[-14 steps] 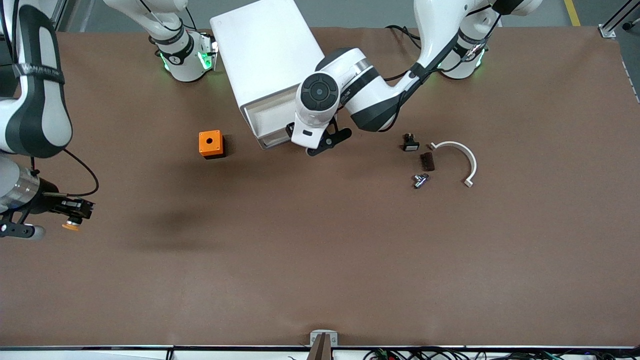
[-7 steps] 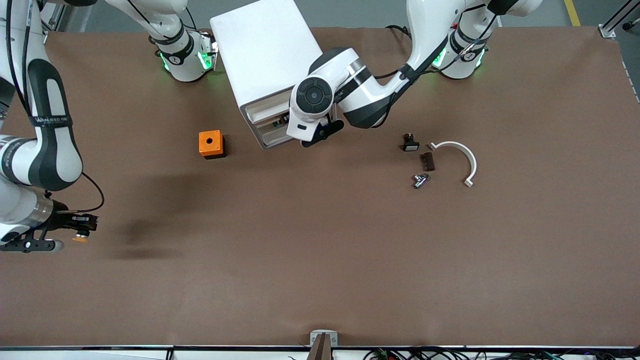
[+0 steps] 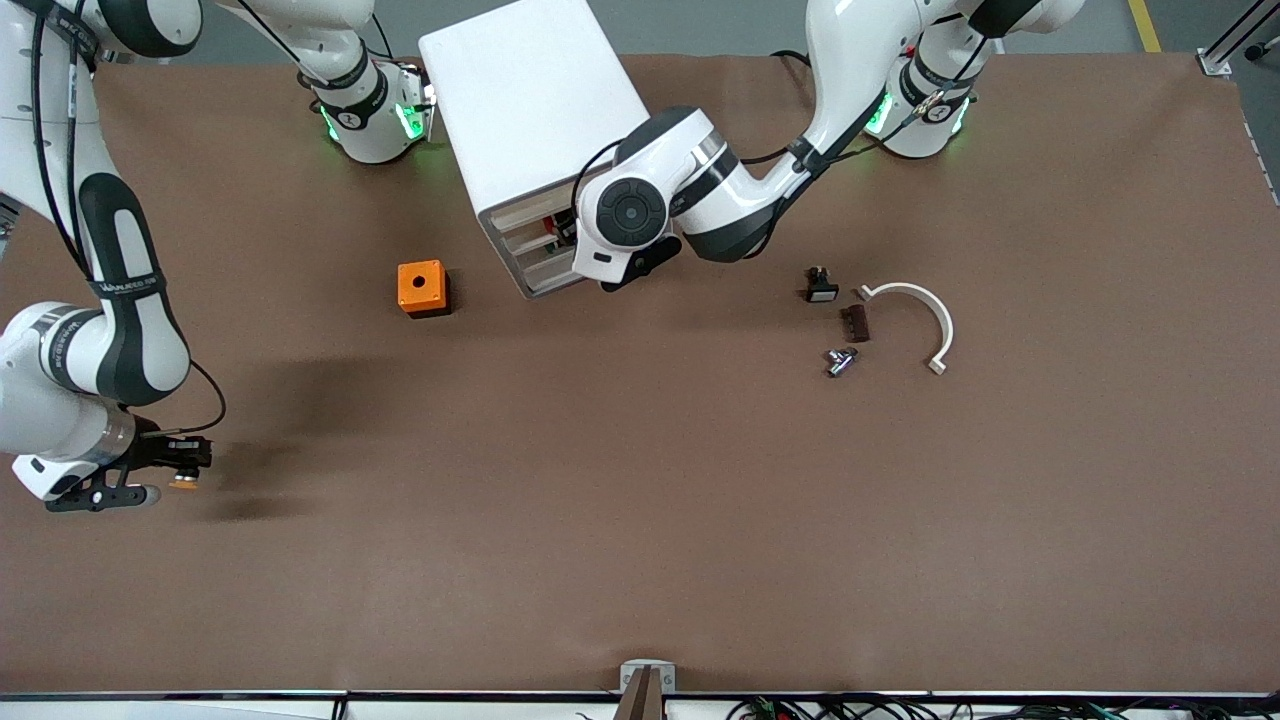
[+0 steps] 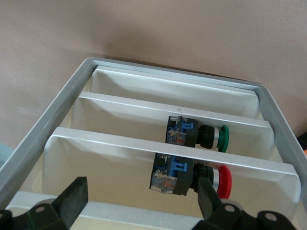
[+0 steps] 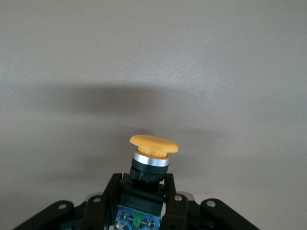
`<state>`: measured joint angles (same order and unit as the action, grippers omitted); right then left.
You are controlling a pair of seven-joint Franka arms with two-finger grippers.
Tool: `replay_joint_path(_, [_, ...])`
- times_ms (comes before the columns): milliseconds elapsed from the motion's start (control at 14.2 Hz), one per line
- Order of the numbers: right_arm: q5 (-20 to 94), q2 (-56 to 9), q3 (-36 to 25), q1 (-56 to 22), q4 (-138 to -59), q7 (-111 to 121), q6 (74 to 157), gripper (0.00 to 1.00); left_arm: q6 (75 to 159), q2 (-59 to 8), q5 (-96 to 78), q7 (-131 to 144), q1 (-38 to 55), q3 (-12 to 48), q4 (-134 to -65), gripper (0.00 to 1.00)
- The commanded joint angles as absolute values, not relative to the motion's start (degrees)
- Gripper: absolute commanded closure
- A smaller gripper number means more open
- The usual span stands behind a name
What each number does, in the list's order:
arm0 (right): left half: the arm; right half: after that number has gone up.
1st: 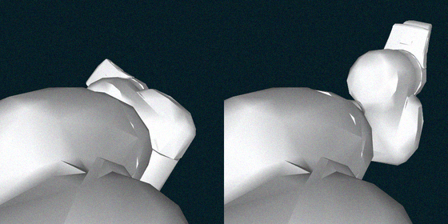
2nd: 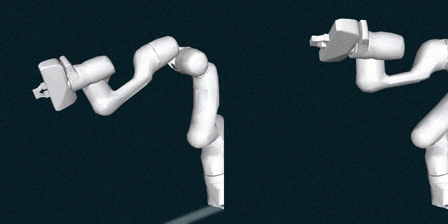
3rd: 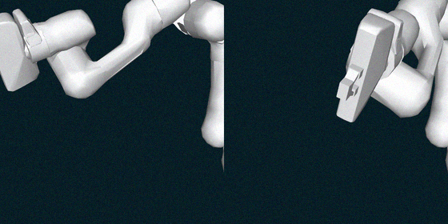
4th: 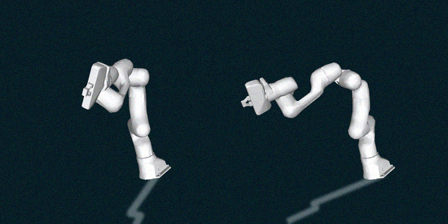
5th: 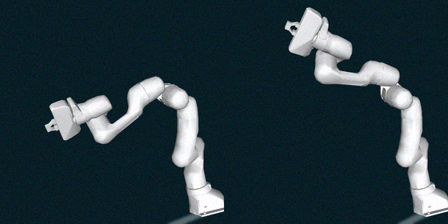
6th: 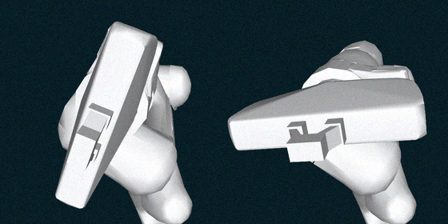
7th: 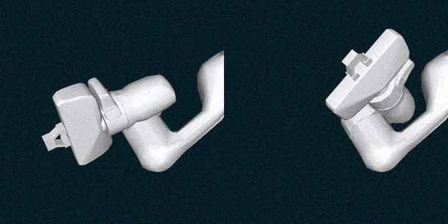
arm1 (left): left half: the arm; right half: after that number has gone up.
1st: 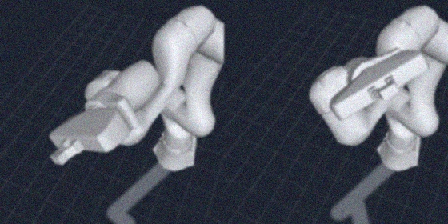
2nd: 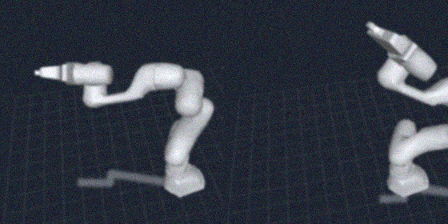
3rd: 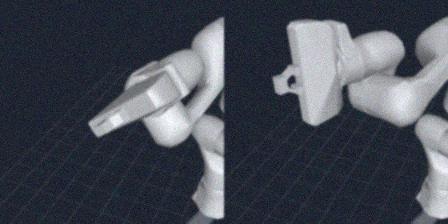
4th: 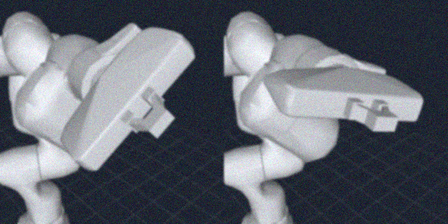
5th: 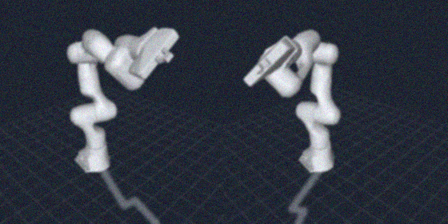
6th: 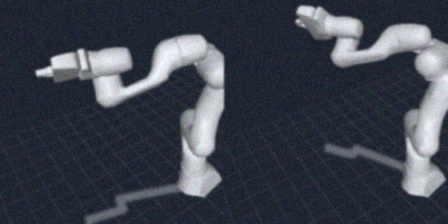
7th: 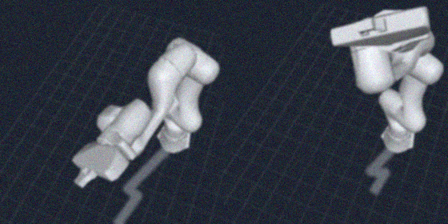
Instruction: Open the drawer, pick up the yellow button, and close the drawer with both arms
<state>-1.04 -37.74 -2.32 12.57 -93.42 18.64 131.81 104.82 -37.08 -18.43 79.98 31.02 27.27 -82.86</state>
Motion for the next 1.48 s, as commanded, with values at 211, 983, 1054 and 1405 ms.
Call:
replay_joint_path(211, [-0.09,-37.44,-1.05,13.80,-98.26,20.30,139.65,1.00,105.56,-36.13,-18.46,80.42,30.68,27.07,-82.62,0.00])
replay_joint_path(983, [-0.18,-37.62,-1.05,12.84,-97.91,19.86,139.48,0.00,95.56,-25.50,-8.01,66.56,11.27,26.98,-77.87,0.00])
replay_joint_path(1054, [-0.18,-37.27,-1.05,12.83,-97.91,19.95,139.31,0.00,93.19,-24.53,-7.56,64.01,9.07,27.16,-77.87,0.00])
replay_joint_path(1405, [-0.09,-28.85,-0.88,9.94,-98.09,15.75,129.40,0.00,82.72,-19.96,-4.13,48.36,1.07,27.07,-78.05,0.00])
